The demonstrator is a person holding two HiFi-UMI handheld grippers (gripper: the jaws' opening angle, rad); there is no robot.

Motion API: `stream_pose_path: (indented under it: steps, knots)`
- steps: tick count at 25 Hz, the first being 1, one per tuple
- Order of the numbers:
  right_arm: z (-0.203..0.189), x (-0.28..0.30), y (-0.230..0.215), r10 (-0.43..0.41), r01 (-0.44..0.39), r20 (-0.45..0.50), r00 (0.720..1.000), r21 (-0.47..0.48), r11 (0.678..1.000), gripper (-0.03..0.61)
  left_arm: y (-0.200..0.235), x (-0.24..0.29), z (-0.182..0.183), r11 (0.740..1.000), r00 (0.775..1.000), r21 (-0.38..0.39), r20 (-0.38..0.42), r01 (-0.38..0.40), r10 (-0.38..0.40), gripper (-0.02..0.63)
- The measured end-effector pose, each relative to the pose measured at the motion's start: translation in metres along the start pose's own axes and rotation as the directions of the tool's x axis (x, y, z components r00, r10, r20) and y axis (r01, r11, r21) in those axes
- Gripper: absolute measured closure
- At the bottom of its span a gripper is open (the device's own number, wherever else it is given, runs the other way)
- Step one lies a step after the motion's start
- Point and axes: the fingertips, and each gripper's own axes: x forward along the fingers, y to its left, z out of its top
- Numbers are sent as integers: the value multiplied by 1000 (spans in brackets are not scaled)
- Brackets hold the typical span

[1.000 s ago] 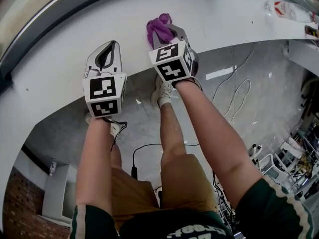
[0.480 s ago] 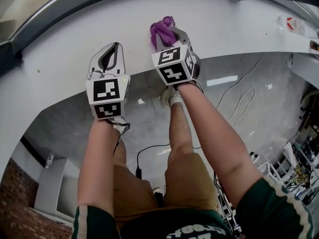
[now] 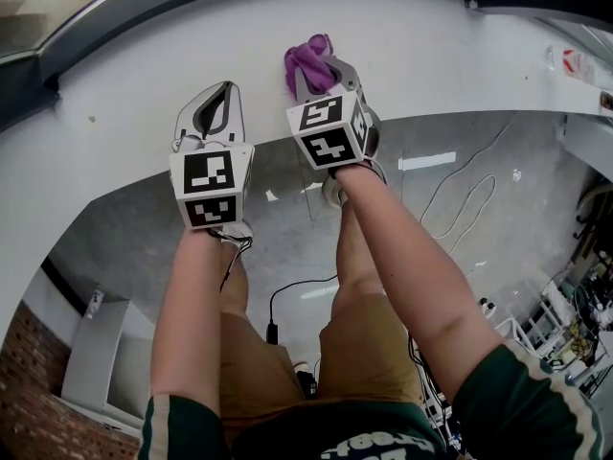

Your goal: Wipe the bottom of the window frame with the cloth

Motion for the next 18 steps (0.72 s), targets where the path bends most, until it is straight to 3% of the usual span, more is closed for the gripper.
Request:
stream_pose_path:
  steps: [18]
  knots:
    - [33,16,58,26,-25,8,1000,-37,999,496,62,-23,-16,998,999,-41,12,-38,39,606]
